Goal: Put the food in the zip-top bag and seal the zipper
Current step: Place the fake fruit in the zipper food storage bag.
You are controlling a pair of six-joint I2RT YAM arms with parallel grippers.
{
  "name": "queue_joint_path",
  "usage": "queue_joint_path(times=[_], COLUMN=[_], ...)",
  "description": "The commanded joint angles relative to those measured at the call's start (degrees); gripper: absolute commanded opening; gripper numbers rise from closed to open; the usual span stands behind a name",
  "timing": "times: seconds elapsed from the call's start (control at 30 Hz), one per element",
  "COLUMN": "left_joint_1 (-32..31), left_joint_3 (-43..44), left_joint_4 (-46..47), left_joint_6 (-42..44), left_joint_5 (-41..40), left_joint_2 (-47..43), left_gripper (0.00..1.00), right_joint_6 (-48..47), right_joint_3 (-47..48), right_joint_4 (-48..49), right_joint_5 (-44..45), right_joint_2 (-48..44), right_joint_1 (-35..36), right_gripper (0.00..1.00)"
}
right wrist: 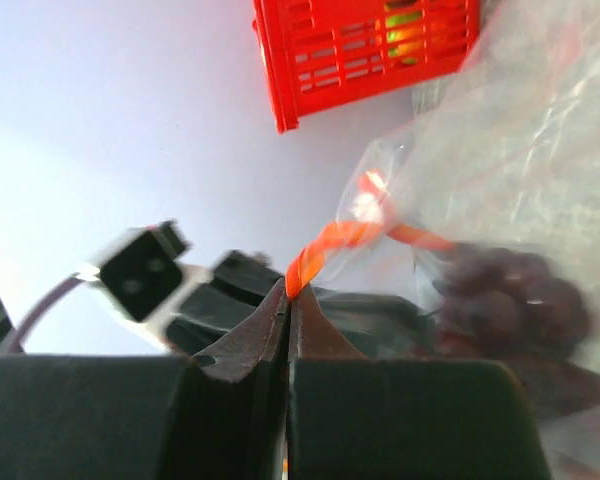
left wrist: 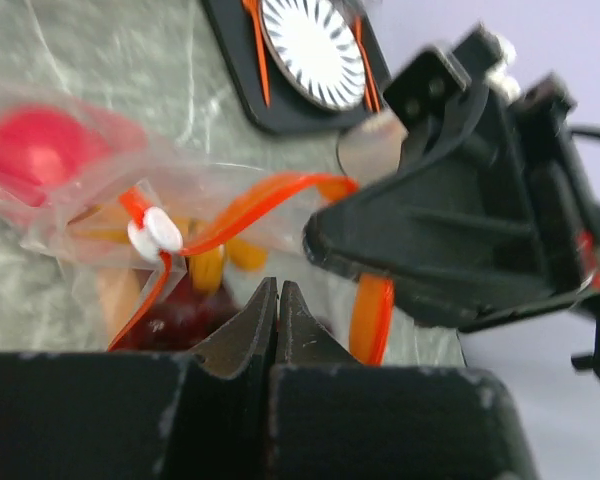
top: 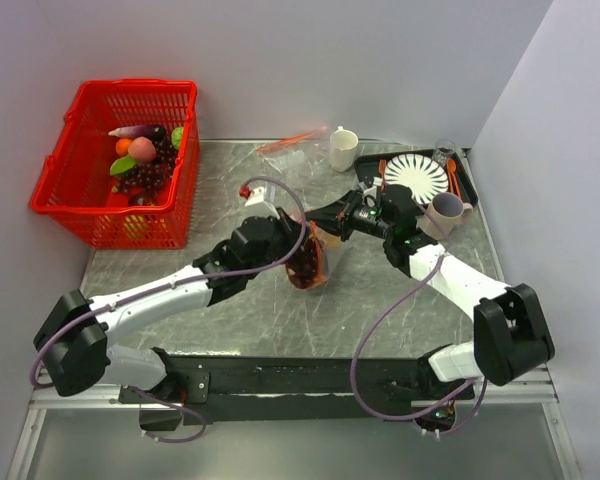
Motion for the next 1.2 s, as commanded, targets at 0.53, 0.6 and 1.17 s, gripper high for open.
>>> queue_joint_path(times=[0.53,0.6,1.17], left_joint_1=[1.9,1.8,1.5], left_joint_3=[-3.1,-2.6,2.3], left_joint_4=[25.7,25.8,27.6], left_joint_6=[0.0,-0.7,3.5], left_joint_5=[2.9,-2.0,-2.2], left_joint_2=[4.1,5.5,10.2], left_gripper=[0.01,0.01,0.11], right_joint_6=[2.6,4.8,6.2], right_joint_3=[2.0,1.9,-0.5], right_joint_4=[5.0,7.5,6.3], right_joint_5=[-3.0,-3.2,-0.9], right_joint_2=[-3.9,-3.7,-6.9], right_joint_1=[-0.6,-0.6,-3.5], right_gripper=[0.0,0.0,0.01])
